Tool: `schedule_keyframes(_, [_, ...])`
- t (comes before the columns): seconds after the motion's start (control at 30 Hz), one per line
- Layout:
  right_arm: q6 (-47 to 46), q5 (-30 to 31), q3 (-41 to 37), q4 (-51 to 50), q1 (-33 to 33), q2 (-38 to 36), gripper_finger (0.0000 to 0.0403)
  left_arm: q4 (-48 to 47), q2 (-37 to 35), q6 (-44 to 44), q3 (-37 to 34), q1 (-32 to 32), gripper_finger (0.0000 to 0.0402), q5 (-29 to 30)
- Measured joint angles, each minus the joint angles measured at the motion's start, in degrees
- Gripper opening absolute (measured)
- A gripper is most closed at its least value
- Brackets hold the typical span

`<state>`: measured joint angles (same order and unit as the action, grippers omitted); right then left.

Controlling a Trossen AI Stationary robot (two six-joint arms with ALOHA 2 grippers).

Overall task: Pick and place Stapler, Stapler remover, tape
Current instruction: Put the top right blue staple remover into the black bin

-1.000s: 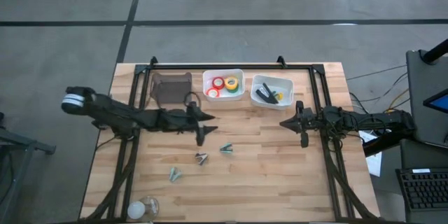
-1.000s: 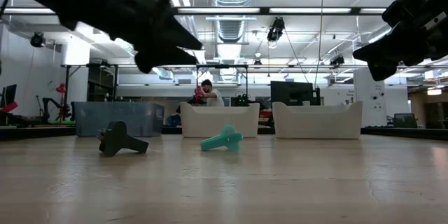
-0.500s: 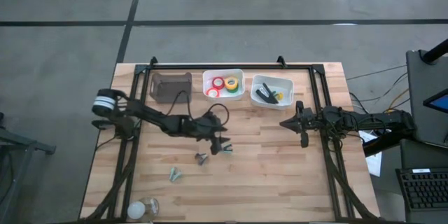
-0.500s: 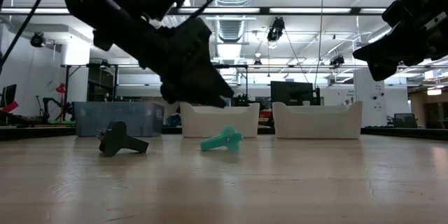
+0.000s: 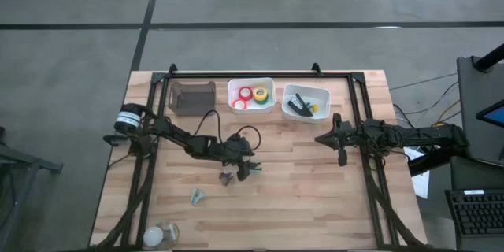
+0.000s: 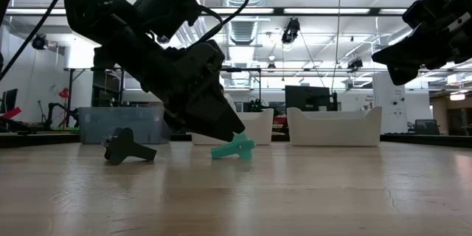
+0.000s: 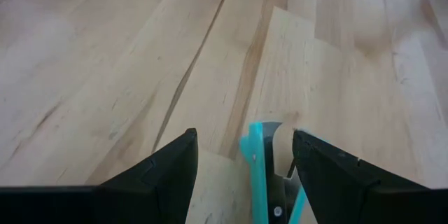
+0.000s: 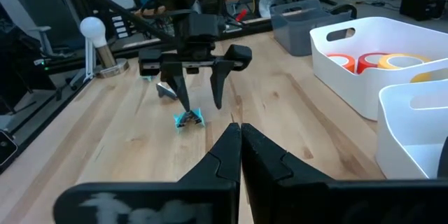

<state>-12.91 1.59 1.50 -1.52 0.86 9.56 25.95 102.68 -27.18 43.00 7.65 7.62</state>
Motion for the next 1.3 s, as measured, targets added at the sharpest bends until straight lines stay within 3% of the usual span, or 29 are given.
schedule_keyframes(0.3, [0.0, -0.01, 0.0, 0.0, 0.01, -0.02, 0.0009, -0.02, 0.15, -0.02, 0.0, 0.05, 0.0231, 0.15])
schedule_keyframes(0.7, [0.01, -0.01, 0.0, 0.0, 0.0, -0.02, 0.0009, -0.21, 0.15, -0.97, -0.13, 0.19, 0.0168, -0.9])
schedule_keyframes(1.3, [0.01, 0.02, 0.0, 0.0, 0.0, 0.0, 0.0009, -0.48, 0.29, -0.94, -0.17, 0.19, 0.014, -0.09])
